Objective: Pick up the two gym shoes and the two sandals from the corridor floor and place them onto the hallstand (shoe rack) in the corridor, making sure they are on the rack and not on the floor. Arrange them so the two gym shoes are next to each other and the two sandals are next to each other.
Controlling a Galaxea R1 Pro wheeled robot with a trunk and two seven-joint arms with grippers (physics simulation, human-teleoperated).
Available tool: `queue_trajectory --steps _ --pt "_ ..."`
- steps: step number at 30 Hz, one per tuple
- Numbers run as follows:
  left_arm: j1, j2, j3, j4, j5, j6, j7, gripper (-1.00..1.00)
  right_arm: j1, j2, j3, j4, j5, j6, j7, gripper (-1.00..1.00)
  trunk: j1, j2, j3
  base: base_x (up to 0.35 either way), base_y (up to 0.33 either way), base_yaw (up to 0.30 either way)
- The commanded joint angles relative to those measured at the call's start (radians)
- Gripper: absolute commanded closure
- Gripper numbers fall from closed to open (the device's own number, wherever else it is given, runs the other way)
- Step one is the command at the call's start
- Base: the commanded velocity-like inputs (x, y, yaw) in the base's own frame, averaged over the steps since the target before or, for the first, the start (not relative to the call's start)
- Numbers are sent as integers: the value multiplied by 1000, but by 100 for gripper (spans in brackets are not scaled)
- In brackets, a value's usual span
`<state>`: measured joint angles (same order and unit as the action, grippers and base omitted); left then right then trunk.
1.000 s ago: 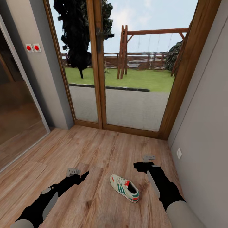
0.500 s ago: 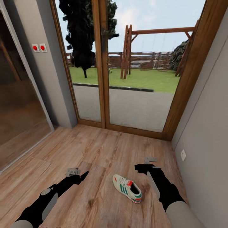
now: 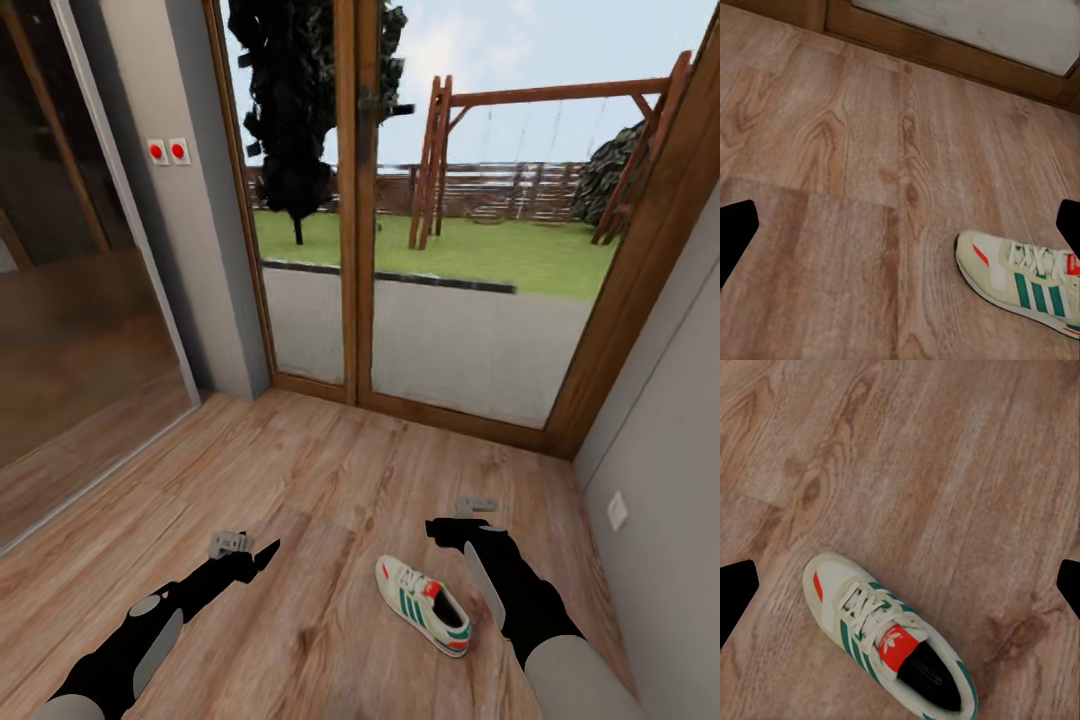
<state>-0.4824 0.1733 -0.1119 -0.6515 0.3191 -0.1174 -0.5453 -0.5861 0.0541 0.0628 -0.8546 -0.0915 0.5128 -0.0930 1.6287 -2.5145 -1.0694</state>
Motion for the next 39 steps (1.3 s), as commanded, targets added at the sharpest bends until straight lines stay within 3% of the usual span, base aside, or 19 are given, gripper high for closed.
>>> queue_trajectory --steps 1,17,27,35,39 --pt "-1 1 -6 1 6 -5 1 -100 0 0 3 -1 -10 4 -10 -100 0 0 -1 120 0 22" --pt "-1 2 -5 1 6 -5 0 -100 0 0 3 -1 -11 4 -10 -100 0 0 -1 139 -37 6" --pt "-1 2 -5 1 6 -5 1 -100 0 0 3 -1 -11 4 -10 -100 0 0 -1 57 -54 205" --pt "-1 2 -5 1 6 -5 1 -100 0 0 3 -1 -10 4 -11 -100 0 0 -1 98 -111 39" --pt "0 24 18 -22 5 18 -1 -100 0 -23 26 21 -3 -18 11 -100 0 0 -1 0 0 0"
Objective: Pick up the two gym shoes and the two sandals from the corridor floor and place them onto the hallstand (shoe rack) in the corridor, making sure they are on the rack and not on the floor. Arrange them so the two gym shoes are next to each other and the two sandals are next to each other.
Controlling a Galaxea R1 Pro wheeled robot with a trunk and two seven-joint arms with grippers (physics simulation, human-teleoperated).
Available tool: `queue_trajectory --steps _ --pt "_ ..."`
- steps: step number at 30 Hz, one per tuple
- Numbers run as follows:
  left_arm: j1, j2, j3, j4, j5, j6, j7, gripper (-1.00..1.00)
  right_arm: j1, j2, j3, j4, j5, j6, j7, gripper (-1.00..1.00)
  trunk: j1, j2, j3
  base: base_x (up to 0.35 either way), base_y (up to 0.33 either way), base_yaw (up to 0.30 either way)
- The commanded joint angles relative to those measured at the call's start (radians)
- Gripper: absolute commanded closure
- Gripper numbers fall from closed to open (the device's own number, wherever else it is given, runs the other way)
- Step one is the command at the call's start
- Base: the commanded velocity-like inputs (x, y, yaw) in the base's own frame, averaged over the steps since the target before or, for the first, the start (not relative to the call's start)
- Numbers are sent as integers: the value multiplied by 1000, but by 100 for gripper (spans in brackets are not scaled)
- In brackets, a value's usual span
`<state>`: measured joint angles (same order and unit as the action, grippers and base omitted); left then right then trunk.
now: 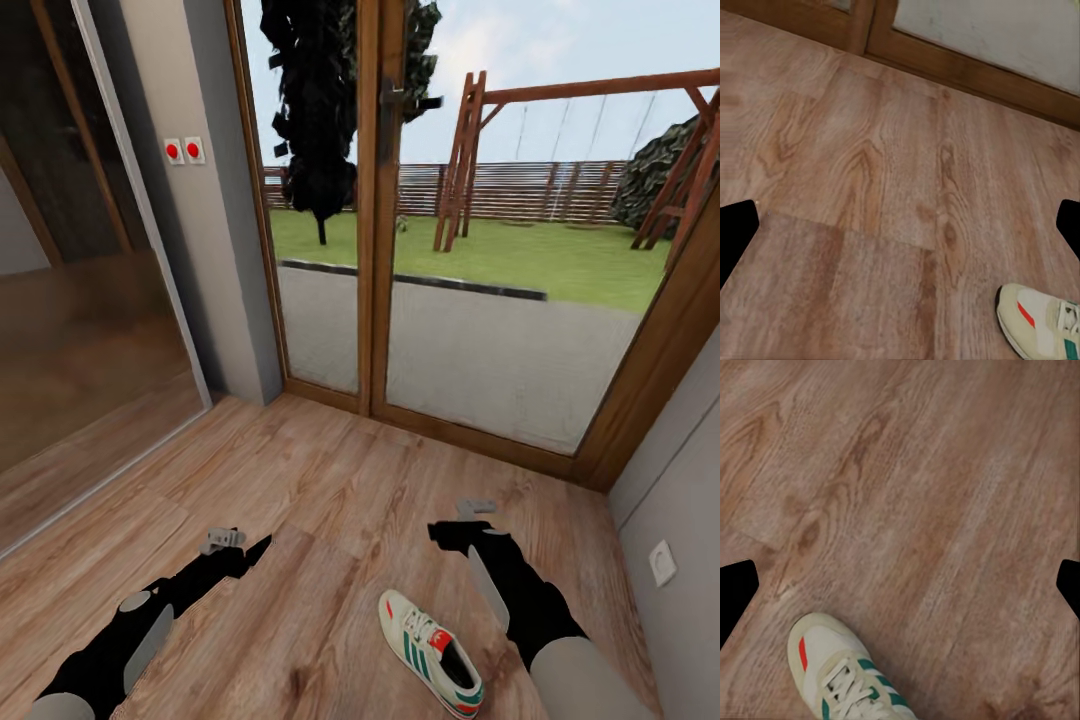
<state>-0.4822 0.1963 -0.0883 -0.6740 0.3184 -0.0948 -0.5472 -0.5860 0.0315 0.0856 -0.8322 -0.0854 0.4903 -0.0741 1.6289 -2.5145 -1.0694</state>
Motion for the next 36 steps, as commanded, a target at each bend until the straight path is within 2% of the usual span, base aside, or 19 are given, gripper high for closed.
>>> queue_trajectory --steps 1,4,10,16,21,36 --pt "-1 -3 -10 -5 7 1 2 -100 -1 -6 9 4 -9 -2 -2 -100 0 0 -1 0 0 0" --pt "-1 -20 -22 -22 8 14 4 -100 0 -23 22 21 -8 15 15 -100 0 0 -1 0 0 0" --pt "-1 -50 -30 5 8 -20 7 -100 0 11 -3 2 -8 28 -19 -100 0 0 -1 0 0 0" --pt "-1 -51 -30 5 8 -54 6 -100 0 16 -4 -1 -8 28 -53 -100 0 0 -1 -151 -103 0" --pt "-1 -51 -29 5 8 -81 6 -100 0 16 -4 -1 -8 28 -55 -100 0 0 -1 -247 -193 2" --pt "-1 -51 -28 5 8 -80 6 -100 -1 16 -4 -1 -8 28 -55 -100 0 0 -1 -43 -35 104"
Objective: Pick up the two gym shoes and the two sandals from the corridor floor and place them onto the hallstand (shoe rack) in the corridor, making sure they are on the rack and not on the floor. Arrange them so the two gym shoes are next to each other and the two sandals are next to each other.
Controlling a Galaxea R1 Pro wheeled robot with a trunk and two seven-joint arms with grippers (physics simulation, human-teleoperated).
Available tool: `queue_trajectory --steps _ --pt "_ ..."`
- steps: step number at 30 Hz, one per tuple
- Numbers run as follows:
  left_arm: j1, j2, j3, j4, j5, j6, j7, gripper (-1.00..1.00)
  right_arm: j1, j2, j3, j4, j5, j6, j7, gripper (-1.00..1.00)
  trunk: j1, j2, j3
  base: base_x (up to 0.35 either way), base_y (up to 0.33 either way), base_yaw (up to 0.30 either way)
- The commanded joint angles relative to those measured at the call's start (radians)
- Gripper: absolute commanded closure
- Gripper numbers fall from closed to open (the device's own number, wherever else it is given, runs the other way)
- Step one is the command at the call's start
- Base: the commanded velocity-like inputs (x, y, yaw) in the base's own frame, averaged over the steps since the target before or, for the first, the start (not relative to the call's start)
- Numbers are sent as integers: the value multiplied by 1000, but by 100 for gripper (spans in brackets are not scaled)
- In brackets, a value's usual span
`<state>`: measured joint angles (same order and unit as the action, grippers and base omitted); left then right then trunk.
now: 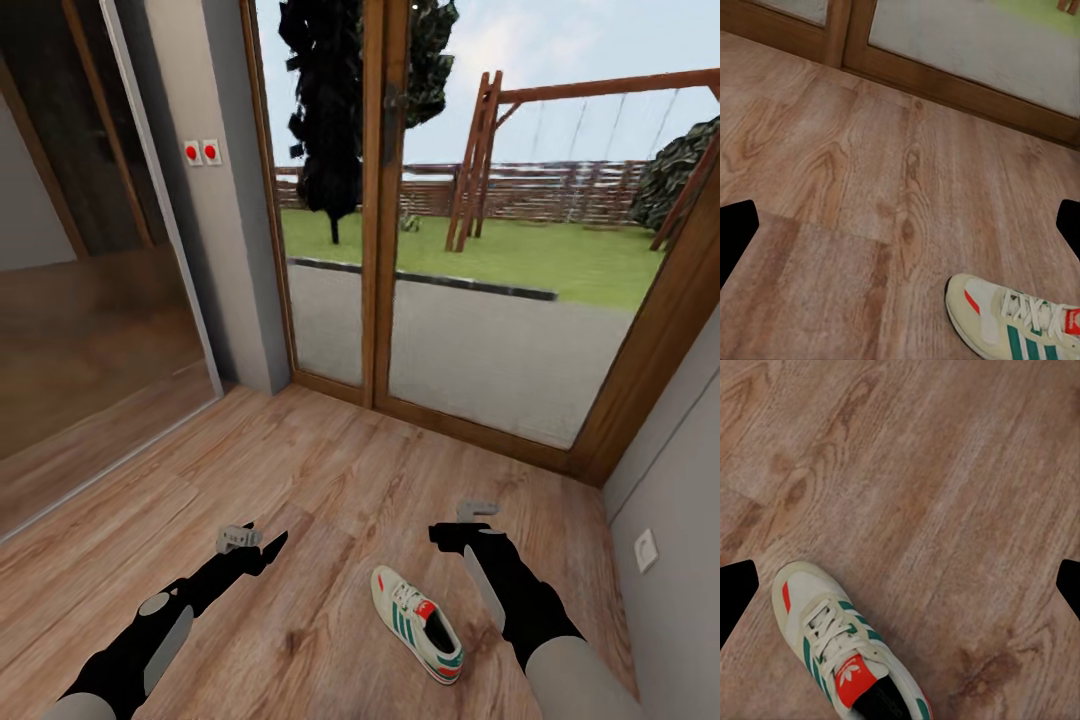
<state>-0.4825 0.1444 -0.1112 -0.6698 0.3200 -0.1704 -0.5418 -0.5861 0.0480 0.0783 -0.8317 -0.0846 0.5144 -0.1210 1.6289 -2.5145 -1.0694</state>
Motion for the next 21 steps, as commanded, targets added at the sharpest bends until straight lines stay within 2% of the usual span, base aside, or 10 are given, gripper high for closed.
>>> queue_trajectory --steps 1,16,21 --pt "-1 1 -5 1 7 -5 0 -100 0 0 3 -1 -9 4 -8 -100 0 0 -1 -2 -2 17" --pt "-1 1 -5 1 7 -4 0 -100 0 0 3 3 -9 4 -9 -100 0 0 -1 0 0 3" --pt "-1 1 -4 1 7 -4 0 -100 0 0 3 63 -8 4 -9 -100 0 0 -1 0 0 0"
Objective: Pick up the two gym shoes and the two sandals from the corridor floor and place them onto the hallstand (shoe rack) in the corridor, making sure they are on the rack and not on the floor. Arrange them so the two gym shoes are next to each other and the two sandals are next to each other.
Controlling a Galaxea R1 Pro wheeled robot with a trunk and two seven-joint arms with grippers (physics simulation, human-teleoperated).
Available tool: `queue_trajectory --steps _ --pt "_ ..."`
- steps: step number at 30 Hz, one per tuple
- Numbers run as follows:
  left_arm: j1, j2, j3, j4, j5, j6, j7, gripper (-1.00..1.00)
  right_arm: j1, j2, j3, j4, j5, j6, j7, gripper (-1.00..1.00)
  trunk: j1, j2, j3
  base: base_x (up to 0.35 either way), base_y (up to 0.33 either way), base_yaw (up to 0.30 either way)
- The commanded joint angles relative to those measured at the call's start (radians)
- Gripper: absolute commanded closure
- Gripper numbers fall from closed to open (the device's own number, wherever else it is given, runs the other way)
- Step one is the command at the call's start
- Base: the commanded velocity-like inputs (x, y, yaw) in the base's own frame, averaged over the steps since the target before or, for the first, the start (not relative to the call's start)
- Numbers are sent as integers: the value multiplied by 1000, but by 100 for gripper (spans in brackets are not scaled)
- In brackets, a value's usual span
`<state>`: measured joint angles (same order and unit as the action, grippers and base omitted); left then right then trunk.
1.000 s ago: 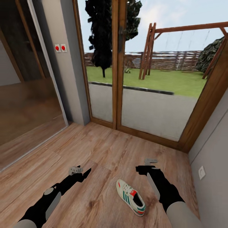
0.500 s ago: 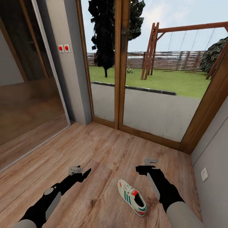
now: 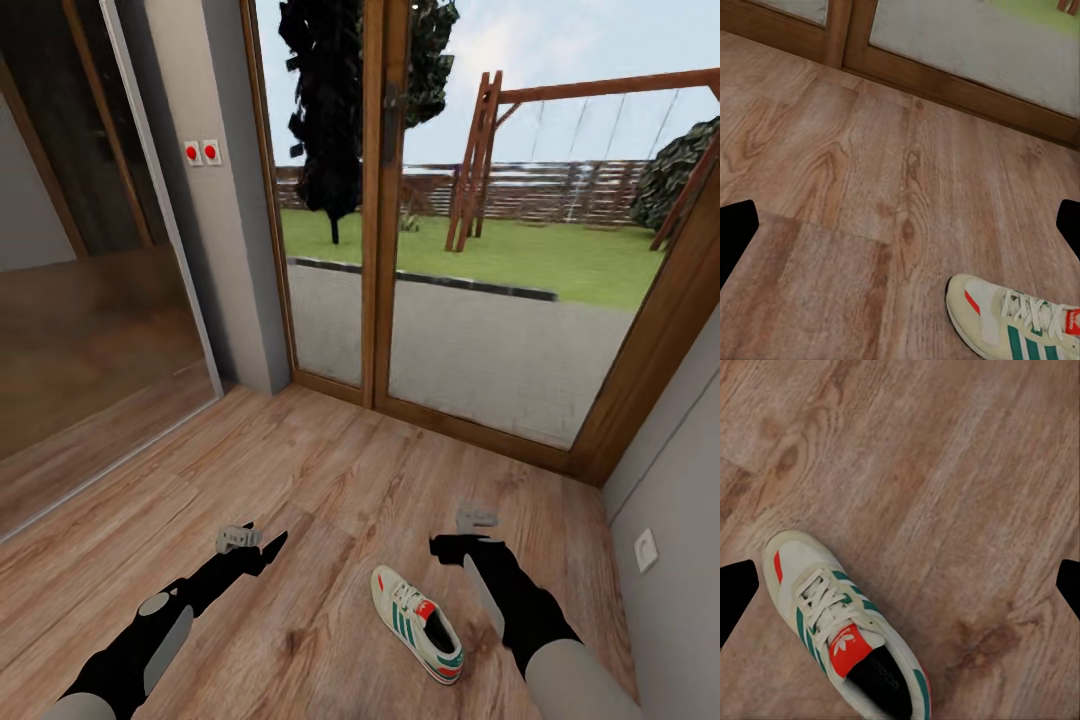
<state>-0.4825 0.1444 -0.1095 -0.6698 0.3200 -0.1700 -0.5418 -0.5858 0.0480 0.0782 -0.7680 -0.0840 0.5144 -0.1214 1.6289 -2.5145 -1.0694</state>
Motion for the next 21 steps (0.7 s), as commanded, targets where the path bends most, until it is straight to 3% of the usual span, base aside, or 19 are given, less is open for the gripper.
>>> queue_trajectory --steps 1,4,5,6,8,9,12,14,16,18,19,21 --pt "-1 1 -5 1 7 -3 1 -100 0 0 3 4 -9 4 -8 -100 0 0 -1 0 0 0" --pt "-2 -4 -2 -5 5 78 28 -100 0 0 4 10 -8 4 -5 -100 0 0 -1 0 0 0" --pt "-5 -5 -2 -17 5 141 50 -100 -1 0 6 10 -8 4 -5 -100 0 0 -1 0 0 0" --pt "-18 -7 -2 -50 5 247 100 -100 -1 -4 13 10 -9 4 -4 -100 0 0 -1 0 0 0" --pt "-31 -8 -2 -81 5 318 146 -100 -1 -11 21 11 -9 5 -4 -100 0 0 -1 0 0 0" --pt "-57 -9 -2 -147 5 461 260 -100 -1 -26 34 14 -9 4 -2 -100 0 0 -1 0 0 0" --pt "-83 -11 -2 -165 6 531 309 -100 0 -30 37 19 -9 4 -2 -100 0 0 -1 0 0 0" --pt "-140 -19 -2 -178 7 638 350 -100 0 -38 39 33 -10 4 6 -100 0 0 -1 0 0 0" --pt "-156 -23 -2 -181 7 674 357 -100 -1 -50 40 37 -10 4 22 -100 0 0 -1 0 0 0" --pt "-174 -30 -3 -184 7 721 365 -100 -1 -86 44 40 -10 4 100 -100 0 0 -1 0 0 0" --pt "-180 -38 -4 -184 6 737 368 -100 -1 -105 47 42 -10 4 194 -100 0 0 -1 0 0 0" --pt "-183 -50 -5 -184 4 745 372 -100 0 -123 49 44 -9 4 288 -100 0 0 -1 0 0 0"
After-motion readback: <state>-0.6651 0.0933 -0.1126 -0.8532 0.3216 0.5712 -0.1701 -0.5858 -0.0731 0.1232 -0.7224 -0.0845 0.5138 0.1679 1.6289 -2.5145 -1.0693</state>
